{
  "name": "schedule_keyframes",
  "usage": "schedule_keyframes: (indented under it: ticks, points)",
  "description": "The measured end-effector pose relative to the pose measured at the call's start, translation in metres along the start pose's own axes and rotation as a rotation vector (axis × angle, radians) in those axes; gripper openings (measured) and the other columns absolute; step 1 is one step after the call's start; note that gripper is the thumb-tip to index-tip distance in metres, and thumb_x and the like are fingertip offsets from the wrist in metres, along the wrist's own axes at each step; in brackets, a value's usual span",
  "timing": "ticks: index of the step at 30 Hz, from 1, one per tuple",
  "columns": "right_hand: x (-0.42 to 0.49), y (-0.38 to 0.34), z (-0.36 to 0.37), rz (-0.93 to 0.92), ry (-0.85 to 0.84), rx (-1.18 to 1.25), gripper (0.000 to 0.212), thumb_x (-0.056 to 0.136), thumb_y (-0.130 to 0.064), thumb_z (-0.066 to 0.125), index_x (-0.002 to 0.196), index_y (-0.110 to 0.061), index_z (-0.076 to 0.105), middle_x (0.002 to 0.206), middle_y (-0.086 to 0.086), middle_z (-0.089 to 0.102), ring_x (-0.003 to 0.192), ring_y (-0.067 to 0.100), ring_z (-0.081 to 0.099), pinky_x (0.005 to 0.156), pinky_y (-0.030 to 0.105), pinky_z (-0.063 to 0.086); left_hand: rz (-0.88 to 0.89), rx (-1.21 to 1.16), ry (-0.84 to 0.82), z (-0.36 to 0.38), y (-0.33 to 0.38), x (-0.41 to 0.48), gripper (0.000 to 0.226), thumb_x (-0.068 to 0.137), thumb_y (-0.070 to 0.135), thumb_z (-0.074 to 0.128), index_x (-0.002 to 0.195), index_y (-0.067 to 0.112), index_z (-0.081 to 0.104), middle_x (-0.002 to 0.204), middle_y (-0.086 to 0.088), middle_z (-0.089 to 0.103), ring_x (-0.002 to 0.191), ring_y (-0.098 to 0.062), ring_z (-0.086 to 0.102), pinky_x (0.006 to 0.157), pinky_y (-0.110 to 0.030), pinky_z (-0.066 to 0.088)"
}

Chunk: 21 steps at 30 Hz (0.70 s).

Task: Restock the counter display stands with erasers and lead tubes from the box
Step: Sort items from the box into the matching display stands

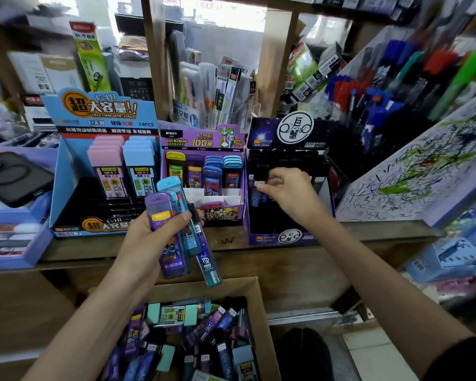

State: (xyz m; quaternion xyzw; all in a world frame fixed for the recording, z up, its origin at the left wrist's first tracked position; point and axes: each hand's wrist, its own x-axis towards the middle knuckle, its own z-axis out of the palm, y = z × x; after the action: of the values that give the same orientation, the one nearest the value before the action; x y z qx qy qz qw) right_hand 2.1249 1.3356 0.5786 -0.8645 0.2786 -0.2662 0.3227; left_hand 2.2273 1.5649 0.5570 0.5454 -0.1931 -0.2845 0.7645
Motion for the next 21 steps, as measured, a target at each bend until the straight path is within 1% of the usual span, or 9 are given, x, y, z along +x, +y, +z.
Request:
schedule_keyframes:
  ticks: [2,5,8,9,10,13,15,17,21]
  points:
    - [0.002,-0.004,0.002,-0.027,-0.009,-0.192,0.019,0.086,-0.021,0.068,0.073,-0.013,0.056,0.068,-0.002,0.061,0.06,0.003,0.052,0.058,0.014,0.039,-0.008,-0.001,0.006,0.001,-0.001,0.0,0.016,0.084,0.006,0.06,0.095,0.016,0.065,0.077,-0.001,0.075,0.067,-0.013,0.071,0.05,-0.025,0.054]
    - [0.001,-0.019,-0.002,0.011,-0.083,-0.372,0.027,0.089,-0.028,0.062,0.083,-0.002,0.062,0.077,0.012,0.066,0.076,0.026,0.063,0.065,0.027,0.046,-0.027,-0.008,0.007,0.002,-0.001,-0.001,0.018,0.084,0.006,0.061,0.098,0.016,0.066,0.086,-0.005,0.074,0.074,-0.017,0.071,0.056,-0.03,0.058]
    - [-0.014,-0.036,-0.013,-0.007,-0.07,-0.701,0.037,0.091,-0.043,0.056,0.082,-0.007,0.064,0.064,0.002,0.053,0.071,0.027,0.059,0.057,0.029,0.042,-0.03,-0.019,0.014,0.001,0.0,-0.001,0.021,0.084,0.007,0.061,0.103,0.015,0.065,0.097,-0.011,0.072,0.083,-0.023,0.07,0.066,-0.036,0.06]
    - [-0.022,-0.042,-0.016,-0.029,-0.067,-0.705,0.04,0.091,-0.047,0.053,0.081,-0.01,0.064,0.063,0.0,0.054,0.067,0.023,0.059,0.054,0.028,0.042,-0.026,-0.024,0.01,0.001,0.001,-0.002,0.023,0.084,0.007,0.061,0.105,0.014,0.064,0.099,-0.012,0.071,0.085,-0.024,0.07,0.067,-0.036,0.059]
    - [-0.031,-0.048,-0.018,-0.048,-0.097,-0.619,0.04,0.091,-0.049,0.05,0.079,-0.014,0.065,0.063,-0.001,0.059,0.064,0.019,0.06,0.054,0.029,0.047,-0.022,-0.03,0.005,0.001,0.002,-0.002,0.024,0.083,0.008,0.061,0.107,0.013,0.064,0.098,-0.012,0.072,0.085,-0.024,0.07,0.066,-0.035,0.06]
    - [-0.059,-0.073,-0.01,-0.091,-0.247,-0.132,0.03,0.09,-0.045,0.051,0.078,-0.022,0.066,0.071,-0.001,0.068,0.069,0.014,0.065,0.066,0.036,0.056,-0.014,-0.04,-0.003,0.002,0.003,-0.001,0.019,0.084,0.006,0.06,0.1,0.016,0.065,0.086,-0.005,0.074,0.077,-0.018,0.071,0.057,-0.029,0.058]
    - [-0.068,-0.083,0.006,-0.058,-0.307,0.085,0.019,0.088,-0.039,0.058,0.083,-0.023,0.067,0.076,-0.006,0.067,0.073,0.007,0.064,0.066,0.027,0.054,-0.003,-0.029,-0.008,0.005,0.003,0.0,0.017,0.084,0.007,0.061,0.097,0.017,0.065,0.081,0.0,0.074,0.071,-0.013,0.07,0.055,-0.025,0.056]
    - [-0.071,-0.085,0.023,-0.013,-0.304,0.197,0.011,0.086,-0.032,0.064,0.09,-0.022,0.066,0.08,-0.008,0.064,0.073,0.001,0.06,0.065,0.02,0.051,0.006,-0.028,-0.025,0.008,0.004,0.0,0.018,0.084,0.007,0.061,0.099,0.016,0.064,0.081,-0.001,0.073,0.071,-0.013,0.07,0.055,-0.024,0.055]
    - [-0.067,-0.083,0.04,0.088,-0.305,0.369,0.016,0.084,-0.014,0.068,0.098,-0.016,0.061,0.089,0.005,0.059,0.084,0.022,0.06,0.077,0.034,0.053,0.019,-0.03,-0.034,0.008,0.007,0.003,0.016,0.085,0.006,0.06,0.097,0.015,0.064,0.077,0.0,0.073,0.067,-0.014,0.07,0.052,-0.024,0.054]
